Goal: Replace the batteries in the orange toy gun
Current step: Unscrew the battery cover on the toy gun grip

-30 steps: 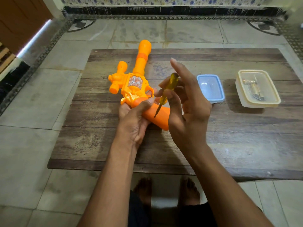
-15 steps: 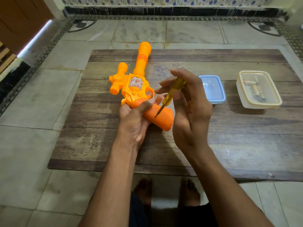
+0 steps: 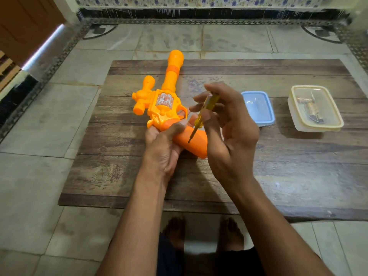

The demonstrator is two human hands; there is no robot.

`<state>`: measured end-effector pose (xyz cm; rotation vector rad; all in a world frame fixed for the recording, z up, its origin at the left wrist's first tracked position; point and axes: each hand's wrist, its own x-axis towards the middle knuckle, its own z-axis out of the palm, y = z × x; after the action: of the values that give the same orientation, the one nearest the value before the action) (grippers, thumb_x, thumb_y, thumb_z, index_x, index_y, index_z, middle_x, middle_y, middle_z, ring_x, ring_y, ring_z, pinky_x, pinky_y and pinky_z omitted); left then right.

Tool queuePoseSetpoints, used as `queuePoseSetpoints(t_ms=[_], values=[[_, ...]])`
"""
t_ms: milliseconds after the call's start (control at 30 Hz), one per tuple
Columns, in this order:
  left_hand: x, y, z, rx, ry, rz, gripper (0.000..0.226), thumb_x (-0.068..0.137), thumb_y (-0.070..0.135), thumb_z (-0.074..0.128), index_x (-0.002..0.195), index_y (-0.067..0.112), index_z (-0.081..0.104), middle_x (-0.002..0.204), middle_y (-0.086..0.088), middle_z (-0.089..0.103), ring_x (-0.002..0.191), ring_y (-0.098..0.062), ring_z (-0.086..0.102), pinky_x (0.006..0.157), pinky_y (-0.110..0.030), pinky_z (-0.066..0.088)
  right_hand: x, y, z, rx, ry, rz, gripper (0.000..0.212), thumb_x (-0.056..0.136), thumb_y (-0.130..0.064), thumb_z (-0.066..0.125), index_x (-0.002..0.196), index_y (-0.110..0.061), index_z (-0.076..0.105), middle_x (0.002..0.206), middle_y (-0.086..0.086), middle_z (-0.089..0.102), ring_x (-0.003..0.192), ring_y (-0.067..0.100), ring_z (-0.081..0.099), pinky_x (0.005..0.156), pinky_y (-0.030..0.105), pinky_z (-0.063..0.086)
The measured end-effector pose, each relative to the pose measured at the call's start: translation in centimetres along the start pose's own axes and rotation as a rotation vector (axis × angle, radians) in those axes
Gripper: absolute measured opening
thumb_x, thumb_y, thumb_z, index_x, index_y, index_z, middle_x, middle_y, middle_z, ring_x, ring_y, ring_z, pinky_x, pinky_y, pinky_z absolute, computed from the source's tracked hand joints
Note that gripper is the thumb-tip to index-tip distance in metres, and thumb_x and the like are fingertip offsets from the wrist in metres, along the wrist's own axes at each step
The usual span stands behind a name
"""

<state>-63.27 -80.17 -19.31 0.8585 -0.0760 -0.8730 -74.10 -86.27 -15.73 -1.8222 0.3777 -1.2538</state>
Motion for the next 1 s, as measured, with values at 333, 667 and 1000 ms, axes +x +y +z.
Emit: queuePoseSetpoints(t_ms=[333, 667, 1000], values=[[-0.01, -0.05, -0.15, 0.036, 0.024, 0.048, 0.068, 0.075, -0.005, 0.065, 0.141, -0.001, 0.050, 0.129, -0.025, 0.065, 0.119, -0.038, 0.066, 0.093, -0.053, 0.058, 0.34, -0.21, 0.35, -0.136, 0.081, -0.079, 0.036, 0.094, -0.005, 0.076, 0.128, 0.003, 0.067, 0.095, 0.013, 0.056, 0.083, 0.026, 0.064, 0.071, 0.041, 0.057], [-0.06, -0.07, -0.11, 0.031, -0.021, 0.032, 0.060, 0.083, -0.008, 0.064, 0.141, -0.001, 0.050, 0.124, -0.022, 0.068, 0.108, -0.032, 0.072, 0.098, -0.056, 0.055, 0.19, -0.18, -0.11, -0.117, 0.037, -0.092, 0.022, 0.101, 0.001, 0.058, 0.120, 0.004, 0.069, 0.100, 0.017, 0.066, 0.088, 0.029, 0.070, 0.077, 0.047, 0.056], [-0.31, 0.25, 0.46, -0.012, 0.047, 0.017, 0.053, 0.090, -0.018, 0.055, 0.141, -0.002, 0.049, 0.109, -0.016, 0.074, 0.090, -0.024, 0.077, 0.070, -0.038, 0.063, -0.01, -0.41, 0.39, 0.150, 0.091, 0.055, 0.018, 0.103, 0.001, 0.053, 0.112, -0.012, 0.044, 0.109, 0.020, 0.066, 0.090, 0.030, 0.076, 0.078, 0.058, 0.058]])
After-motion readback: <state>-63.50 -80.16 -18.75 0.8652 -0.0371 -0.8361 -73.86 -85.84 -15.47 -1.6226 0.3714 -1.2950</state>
